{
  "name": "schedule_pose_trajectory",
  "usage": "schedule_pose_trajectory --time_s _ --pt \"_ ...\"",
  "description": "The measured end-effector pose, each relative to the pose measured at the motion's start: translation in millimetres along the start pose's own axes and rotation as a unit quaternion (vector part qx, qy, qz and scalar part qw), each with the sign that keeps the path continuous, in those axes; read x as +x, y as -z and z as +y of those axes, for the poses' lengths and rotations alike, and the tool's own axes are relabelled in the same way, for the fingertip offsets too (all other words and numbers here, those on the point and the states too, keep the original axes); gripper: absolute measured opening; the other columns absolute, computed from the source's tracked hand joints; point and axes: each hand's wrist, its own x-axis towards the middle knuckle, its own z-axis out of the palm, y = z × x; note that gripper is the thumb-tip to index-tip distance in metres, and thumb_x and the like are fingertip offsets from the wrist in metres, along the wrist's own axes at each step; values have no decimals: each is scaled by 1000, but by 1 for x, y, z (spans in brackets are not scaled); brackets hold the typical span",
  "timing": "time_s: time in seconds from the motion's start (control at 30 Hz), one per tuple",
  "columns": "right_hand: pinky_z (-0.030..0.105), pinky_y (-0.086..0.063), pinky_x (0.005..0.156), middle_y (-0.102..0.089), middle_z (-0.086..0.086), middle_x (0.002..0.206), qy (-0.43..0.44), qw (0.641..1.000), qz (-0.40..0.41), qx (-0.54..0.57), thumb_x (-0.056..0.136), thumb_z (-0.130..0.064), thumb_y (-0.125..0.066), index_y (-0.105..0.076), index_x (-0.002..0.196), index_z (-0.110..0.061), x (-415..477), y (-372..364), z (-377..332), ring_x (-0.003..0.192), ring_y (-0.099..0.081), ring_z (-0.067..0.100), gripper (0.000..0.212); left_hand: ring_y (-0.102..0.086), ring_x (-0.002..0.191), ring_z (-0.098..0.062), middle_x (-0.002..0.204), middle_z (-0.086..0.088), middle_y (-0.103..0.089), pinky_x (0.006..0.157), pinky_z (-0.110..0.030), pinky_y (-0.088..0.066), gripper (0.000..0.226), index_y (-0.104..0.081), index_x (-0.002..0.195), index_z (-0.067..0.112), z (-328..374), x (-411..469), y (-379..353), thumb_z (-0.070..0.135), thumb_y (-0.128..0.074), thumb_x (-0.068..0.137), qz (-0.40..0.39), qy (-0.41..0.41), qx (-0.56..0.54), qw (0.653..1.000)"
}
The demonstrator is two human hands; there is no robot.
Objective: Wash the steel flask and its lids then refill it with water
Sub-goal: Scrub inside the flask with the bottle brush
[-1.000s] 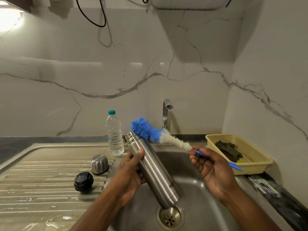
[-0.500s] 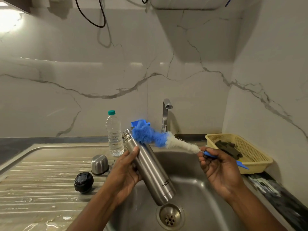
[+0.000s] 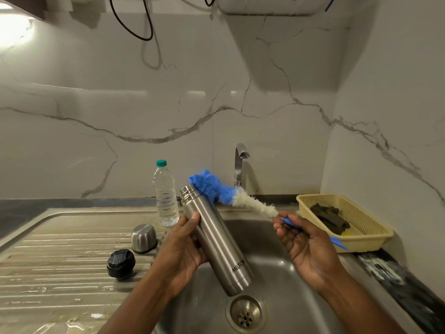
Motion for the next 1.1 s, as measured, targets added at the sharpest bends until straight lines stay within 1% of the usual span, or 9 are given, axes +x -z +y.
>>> schedule_pose_trajectory --time_s 0.07,0.2,0.4,0.6,0.73,0.83,0.9,1.0,1.1 --pt "27 -64 63 -76 23 93 -3 1000 -1 -3 95 -4 -59 -80 93 4 0 -2 1 76 -78 24 22 -68 117 -43 132 -26 -65 89 -59 -59 44 -61 140 15 0 0 -2 26 -64 98 0 -3 -5 1000" --pt "25 -62 56 -75 20 82 5 1000 18 1 86 -6 -61 -76 91 4 -1 4 -7 65 -75 21 18 -69 117 -42 133 -25 -65 86 -56 -60 46 -59 140 12 5 1 1 29 -63 98 10 -12 -13 1000" --pt "27 -64 61 -76 23 90 -6 1000 2 -10 95 -5 -58 -79 94 5 1 0 0 72 -77 24 23 -72 113 -40 131 -25 -65 85 -55 -61 49 -58 143 13 1 -1 -2 29 -65 97 9 -7 -25 1000" --pt "24 -60 53 -72 20 78 3 999 33 -33 82 -10 -62 -72 97 6 0 14 -12 59 -71 20 24 -74 111 -35 127 -21 -66 78 -47 -65 54 -56 141 11 19 0 3 34 -65 93 52 -51 -72 995" --pt "25 -61 55 -74 20 81 -10 999 7 -49 94 -6 -56 -72 103 9 1 8 0 63 -72 21 23 -67 121 -39 130 -21 -65 83 -54 -65 51 -57 138 13 15 -2 -3 34 -65 92 66 -55 -65 994" --pt "24 -59 52 -71 19 76 -1 998 17 -64 96 -5 -53 -71 99 9 1 10 -5 59 -69 20 23 -67 122 -36 129 -19 -66 78 -48 -66 49 -56 141 13 18 0 -3 33 -62 97 77 -81 -63 992" --pt "23 -54 47 -66 18 71 12 997 40 -72 94 -5 -51 -69 92 8 2 15 -16 54 -63 19 22 -64 127 -35 130 -18 -67 82 -48 -66 48 -54 144 12 27 2 4 33 -60 101 89 -103 -80 988" --pt "22 -47 41 -59 16 66 15 996 57 -71 88 -6 -50 -65 84 5 5 23 -22 49 -54 17 18 -59 136 -37 147 -22 -59 97 -56 -58 54 -53 149 13 36 5 14 35 -62 100 104 -123 -95 982" --pt "23 -51 44 -63 17 68 -7 997 47 -67 94 -5 -48 -69 87 5 5 18 -10 51 -58 18 24 -59 136 -37 150 -22 -56 97 -54 -59 56 -52 149 14 34 4 9 36 -63 99 113 -120 -102 981"
